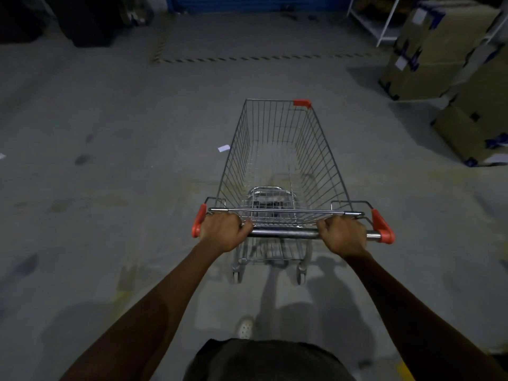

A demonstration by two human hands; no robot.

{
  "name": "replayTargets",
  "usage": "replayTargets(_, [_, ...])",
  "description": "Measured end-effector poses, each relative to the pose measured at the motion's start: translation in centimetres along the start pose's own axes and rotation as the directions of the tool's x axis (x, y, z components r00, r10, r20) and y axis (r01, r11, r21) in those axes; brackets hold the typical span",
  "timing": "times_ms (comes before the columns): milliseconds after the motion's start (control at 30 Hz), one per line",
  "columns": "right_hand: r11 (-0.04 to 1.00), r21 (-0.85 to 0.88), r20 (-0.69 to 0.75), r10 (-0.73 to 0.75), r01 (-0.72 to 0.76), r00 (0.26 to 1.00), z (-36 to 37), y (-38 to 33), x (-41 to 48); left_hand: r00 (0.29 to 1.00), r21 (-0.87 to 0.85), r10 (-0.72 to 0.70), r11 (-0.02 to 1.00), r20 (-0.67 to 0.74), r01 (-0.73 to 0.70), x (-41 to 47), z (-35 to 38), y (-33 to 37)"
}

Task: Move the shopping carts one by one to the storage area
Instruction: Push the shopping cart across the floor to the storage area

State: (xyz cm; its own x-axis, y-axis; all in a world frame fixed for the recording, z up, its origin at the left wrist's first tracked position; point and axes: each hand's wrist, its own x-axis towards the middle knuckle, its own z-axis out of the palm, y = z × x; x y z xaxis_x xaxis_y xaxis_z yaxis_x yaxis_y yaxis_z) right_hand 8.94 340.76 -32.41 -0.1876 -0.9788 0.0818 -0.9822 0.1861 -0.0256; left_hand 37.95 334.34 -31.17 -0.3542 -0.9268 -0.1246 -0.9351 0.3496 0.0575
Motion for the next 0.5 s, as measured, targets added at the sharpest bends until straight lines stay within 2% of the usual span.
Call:
replayTargets(67, [1.000,0.008,-0.006,0.013,-0.013,1.000,0.8,-0.1,4.0,1.000,0.010,0.018,1.000,-0.003,-0.018,4.0,-0.5,-1.0])
replayTargets(167, [1.000,0.016,-0.092,0.025,-0.024,0.995,1.9,-0.2,9.8,0.999,0.032,0.042,0.999,-0.026,-0.041,9.6,-1.1,-2.2])
replayTargets(267, [0.991,-0.129,-0.171,0.009,-0.031,0.985,3.9,0.4,15.5,0.997,0.058,0.060,0.997,-0.044,-0.057,15.3,-1.7,-3.3])
replayTargets(333, [0.974,-0.221,-0.335,-0.129,0.055,0.933,5.5,1.1,18.9,0.997,0.064,0.065,0.996,-0.045,-0.062,19.2,-2.1,-3.9])
replayTargets(433, [0.974,-0.225,-0.483,-0.143,0.035,0.864,5.3,1.0,25.6,0.996,0.072,0.063,0.996,-0.056,-0.059,25.7,-2.7,-4.9])
replayTargets(500, [0.969,-0.226,-0.553,-0.209,0.096,0.806,5.6,1.1,29.6,0.996,0.056,0.066,0.996,-0.066,-0.062,30.1,-3.2,-5.4])
